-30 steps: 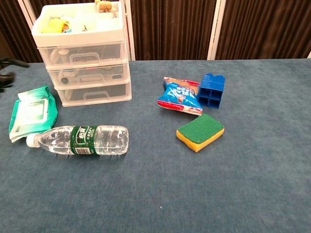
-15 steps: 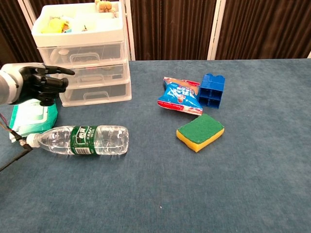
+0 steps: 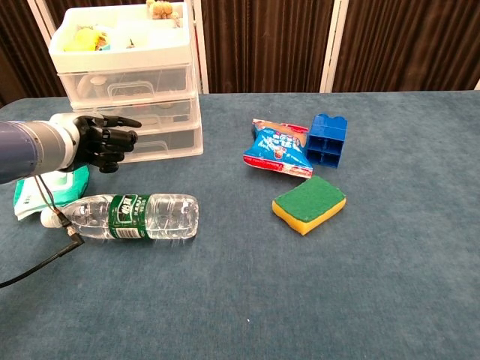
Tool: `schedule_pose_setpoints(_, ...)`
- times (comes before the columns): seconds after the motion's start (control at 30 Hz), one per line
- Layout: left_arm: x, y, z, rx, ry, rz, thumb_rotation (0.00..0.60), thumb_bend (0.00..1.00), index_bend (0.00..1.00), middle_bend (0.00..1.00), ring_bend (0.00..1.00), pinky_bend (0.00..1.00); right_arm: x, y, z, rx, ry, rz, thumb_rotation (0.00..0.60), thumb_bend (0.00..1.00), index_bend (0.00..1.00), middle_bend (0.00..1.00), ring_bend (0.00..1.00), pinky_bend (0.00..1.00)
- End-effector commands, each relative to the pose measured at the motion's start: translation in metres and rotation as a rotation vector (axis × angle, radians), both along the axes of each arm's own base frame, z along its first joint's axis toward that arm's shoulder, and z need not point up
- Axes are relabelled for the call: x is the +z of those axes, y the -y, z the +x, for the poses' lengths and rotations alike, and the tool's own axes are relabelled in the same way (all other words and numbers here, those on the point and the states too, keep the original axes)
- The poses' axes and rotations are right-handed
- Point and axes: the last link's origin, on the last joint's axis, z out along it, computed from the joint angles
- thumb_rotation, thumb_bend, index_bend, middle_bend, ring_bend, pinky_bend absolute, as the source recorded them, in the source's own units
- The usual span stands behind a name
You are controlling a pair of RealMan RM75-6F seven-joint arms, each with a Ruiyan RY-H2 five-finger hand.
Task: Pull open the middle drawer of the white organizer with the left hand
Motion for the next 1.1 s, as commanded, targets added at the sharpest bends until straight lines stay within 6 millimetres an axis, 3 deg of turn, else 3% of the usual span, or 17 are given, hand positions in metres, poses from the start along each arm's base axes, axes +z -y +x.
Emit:
schedule_pose_setpoints(0.03, -0.004, -0.003, 0.002, 0.006, 0.009, -0.004, 0.6, 0.7, 0.12, 0.98, 0.95, 0.88, 0.0, 0.0, 0.0, 0.002, 0.003, 0.0, 0.6, 0.13, 0.0, 0.0, 0.0, 0.0)
schedule_pose_setpoints(0.73, -0.029, -0.023, 0.02, 0.001, 0.025, 0.01, 0.6, 0.71, 0.11, 0.98, 0.95, 0.88, 0.001, -0.002, 0.001, 0.003, 0.017, 0.008, 0.6, 0.13, 0.0, 0.0, 0.0, 0.0)
schedule_pose_setpoints(1.1, -0.035, -0.022, 0.023, -0.012, 0.025, -0.01, 0.6, 0.71, 0.16, 0.98, 0.95, 0.88, 0.0, -0.002, 0.001, 0.004, 0.016, 0.007, 0.6, 0.13, 0.0, 0.0, 0.0, 0.0)
